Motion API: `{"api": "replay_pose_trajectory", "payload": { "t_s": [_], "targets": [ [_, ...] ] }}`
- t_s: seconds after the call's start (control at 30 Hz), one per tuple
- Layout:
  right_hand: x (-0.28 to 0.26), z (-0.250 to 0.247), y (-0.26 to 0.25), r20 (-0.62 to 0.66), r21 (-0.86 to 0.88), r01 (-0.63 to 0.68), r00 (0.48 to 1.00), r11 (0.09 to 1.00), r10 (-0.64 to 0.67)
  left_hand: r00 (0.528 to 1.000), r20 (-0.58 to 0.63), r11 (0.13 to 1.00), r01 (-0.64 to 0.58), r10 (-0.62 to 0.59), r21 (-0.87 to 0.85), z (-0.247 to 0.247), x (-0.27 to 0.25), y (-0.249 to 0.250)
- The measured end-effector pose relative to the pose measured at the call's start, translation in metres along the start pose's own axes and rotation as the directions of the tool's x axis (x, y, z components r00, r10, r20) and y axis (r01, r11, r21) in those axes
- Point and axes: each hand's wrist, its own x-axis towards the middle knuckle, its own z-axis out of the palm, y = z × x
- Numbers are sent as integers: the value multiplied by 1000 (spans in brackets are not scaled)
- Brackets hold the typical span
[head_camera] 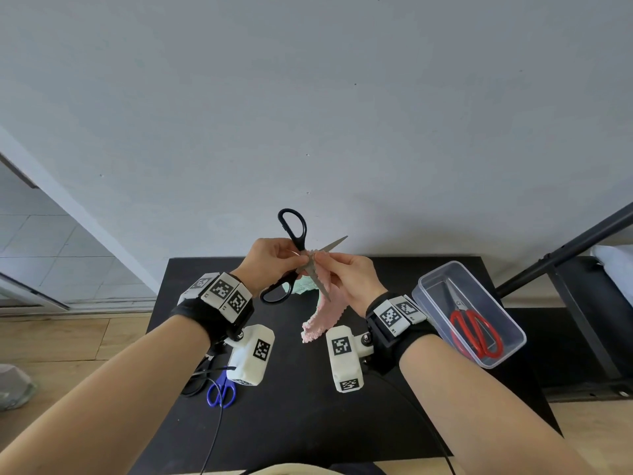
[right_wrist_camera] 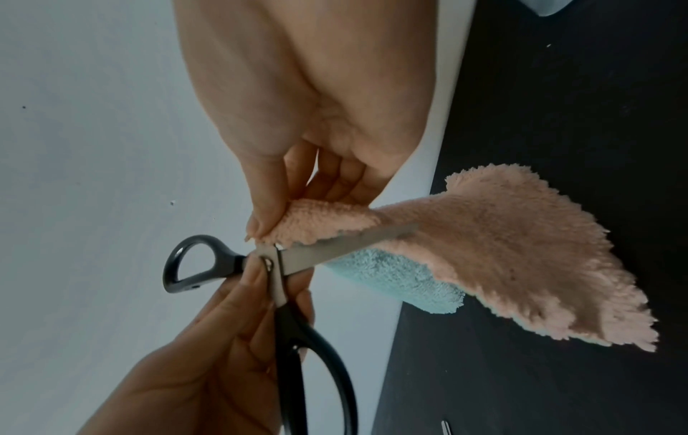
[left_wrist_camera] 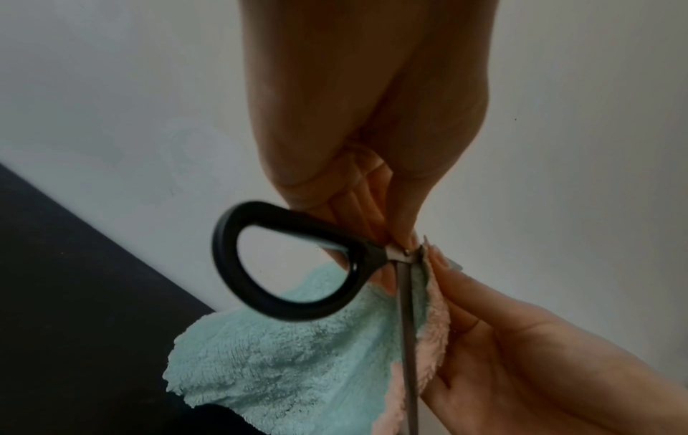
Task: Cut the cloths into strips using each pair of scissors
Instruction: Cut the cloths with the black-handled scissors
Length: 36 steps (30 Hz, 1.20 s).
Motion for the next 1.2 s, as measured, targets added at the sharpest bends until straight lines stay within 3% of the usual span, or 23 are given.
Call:
{"api": "replay_pose_trajectory", "payload": {
  "t_s": [0.63, 0.8, 1.2],
  "targets": [
    [3, -9, 3, -52, -161, 2, 999, 987, -11, 1000, 18, 989, 15, -18, 145, -2, -9, 2],
    [8, -11, 3, -127, -135, -21, 992, 991, 3, 1000, 24, 984, 2, -6, 178, -3, -5, -2],
    [17, -36, -12, -290, -24, 66, 954, 998, -70, 1000, 22, 987, 8, -12, 162, -11, 1, -6]
  ]
}}
